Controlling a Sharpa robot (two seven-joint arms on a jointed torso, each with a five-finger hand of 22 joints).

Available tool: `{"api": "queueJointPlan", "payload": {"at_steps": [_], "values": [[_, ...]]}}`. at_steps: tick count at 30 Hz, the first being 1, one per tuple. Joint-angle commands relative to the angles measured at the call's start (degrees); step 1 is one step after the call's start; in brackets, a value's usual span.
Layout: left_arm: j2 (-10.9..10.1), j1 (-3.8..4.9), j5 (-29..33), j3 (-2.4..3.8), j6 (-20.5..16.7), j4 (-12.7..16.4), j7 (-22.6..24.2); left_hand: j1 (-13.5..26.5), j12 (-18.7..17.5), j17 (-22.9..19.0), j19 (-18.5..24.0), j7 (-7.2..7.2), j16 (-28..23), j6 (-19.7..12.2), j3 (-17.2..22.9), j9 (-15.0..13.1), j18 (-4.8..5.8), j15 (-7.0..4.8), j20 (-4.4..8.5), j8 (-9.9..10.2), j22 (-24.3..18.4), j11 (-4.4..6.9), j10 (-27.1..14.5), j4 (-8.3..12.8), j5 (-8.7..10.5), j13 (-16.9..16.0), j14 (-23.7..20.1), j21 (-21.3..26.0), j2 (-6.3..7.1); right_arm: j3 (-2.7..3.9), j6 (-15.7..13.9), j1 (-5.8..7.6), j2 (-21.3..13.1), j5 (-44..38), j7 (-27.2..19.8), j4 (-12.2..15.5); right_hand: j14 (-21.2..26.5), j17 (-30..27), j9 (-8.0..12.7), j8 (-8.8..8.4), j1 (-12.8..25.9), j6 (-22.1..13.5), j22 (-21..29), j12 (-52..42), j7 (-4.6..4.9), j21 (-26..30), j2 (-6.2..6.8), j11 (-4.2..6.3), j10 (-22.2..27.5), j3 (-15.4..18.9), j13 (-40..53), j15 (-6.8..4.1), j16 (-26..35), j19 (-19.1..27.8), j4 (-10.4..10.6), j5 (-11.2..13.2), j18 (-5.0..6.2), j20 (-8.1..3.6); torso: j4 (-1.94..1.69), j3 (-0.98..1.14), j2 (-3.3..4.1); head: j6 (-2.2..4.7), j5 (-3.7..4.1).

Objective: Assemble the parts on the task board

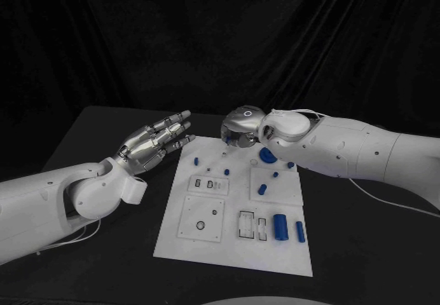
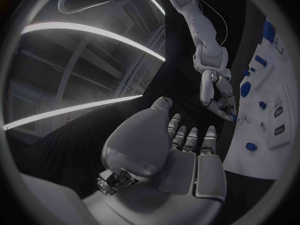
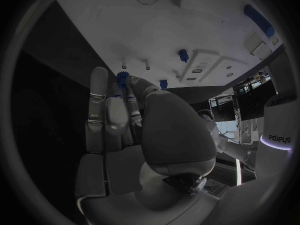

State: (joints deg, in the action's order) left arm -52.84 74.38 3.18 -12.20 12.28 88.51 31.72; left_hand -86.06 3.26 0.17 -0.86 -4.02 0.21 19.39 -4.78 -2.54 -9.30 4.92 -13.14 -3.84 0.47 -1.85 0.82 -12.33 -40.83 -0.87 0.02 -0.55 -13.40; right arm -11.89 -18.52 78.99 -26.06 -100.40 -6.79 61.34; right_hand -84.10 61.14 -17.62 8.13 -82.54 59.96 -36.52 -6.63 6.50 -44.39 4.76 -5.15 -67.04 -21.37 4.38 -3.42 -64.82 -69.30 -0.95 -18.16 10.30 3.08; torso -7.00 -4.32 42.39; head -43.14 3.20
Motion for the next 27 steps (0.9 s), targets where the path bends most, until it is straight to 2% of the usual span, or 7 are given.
{"api": "queueJointPlan", "payload": {"at_steps": [1, 14, 27], "values": [[0.08, -0.02, -0.09, 0.05, 0.92, 0.06, 0.55, -0.47, 0.22, 0.03, -0.17, 0.04, 0.33, 0.35, 0.23, -0.05, -1.04, 0.38, -0.12, -0.20, 0.07, -0.40, 0.11, 0.04, -0.34, -0.03, 0.14, -0.21, 0.08, 0.04, 0.27, -0.19, -0.13, -0.04, 0.73, 0.08, -0.13, 0.07, 0.08, -0.37, -0.57, -0.44, -0.10, 0.36, -0.11, -0.38, 0.06, 2.16, -2.46, -0.33, 0.05, 0.50, -0.16, 0.42, -0.04, -0.22, 0.07, -0.14, 0.15, -0.05, 0.02, -0.06, -0.07], [0.13, -0.02, -0.09, 0.05, 1.06, -0.01, 0.43, -0.46, 0.21, 0.04, -0.18, 0.00, 0.35, 0.50, 0.36, -0.07, -1.04, 0.43, -0.11, -0.27, 0.07, -0.43, 0.09, 0.08, -0.34, -0.03, 0.15, -0.22, 0.04, 0.04, 1.20, -0.58, -0.03, -0.04, 0.97, -0.52, 0.01, 0.06, 0.24, -0.86, -0.59, -0.84, -0.56, 0.83, -0.07, -0.63, 0.13, 2.07, -2.32, -0.55, 0.02, 0.51, -0.10, 0.82, 0.03, -0.40, 0.08, -0.09, 0.11, -0.02, 0.04, -0.66, 0.19], [0.32, -0.03, -0.09, 0.05, 1.30, -0.33, 0.23, -0.44, 0.22, 0.05, -0.19, -0.03, 0.37, 0.58, 0.44, -0.08, -1.04, 0.48, -0.11, -0.30, 0.08, -0.44, 0.08, 0.09, -0.34, -0.02, 0.16, -0.22, 0.03, 0.04, 1.73, -1.68, 1.35, -0.04, 0.83, -2.82, 0.18, -0.06, 0.47, -1.43, -0.52, -1.38, -1.02, 1.23, -0.11, -0.87, 0.17, 2.05, -2.24, -0.73, 0.02, 0.48, 0.04, 1.20, 0.17, -0.34, 0.10, -0.06, 0.00, -0.05, 0.05, -1.18, 0.41]]}}
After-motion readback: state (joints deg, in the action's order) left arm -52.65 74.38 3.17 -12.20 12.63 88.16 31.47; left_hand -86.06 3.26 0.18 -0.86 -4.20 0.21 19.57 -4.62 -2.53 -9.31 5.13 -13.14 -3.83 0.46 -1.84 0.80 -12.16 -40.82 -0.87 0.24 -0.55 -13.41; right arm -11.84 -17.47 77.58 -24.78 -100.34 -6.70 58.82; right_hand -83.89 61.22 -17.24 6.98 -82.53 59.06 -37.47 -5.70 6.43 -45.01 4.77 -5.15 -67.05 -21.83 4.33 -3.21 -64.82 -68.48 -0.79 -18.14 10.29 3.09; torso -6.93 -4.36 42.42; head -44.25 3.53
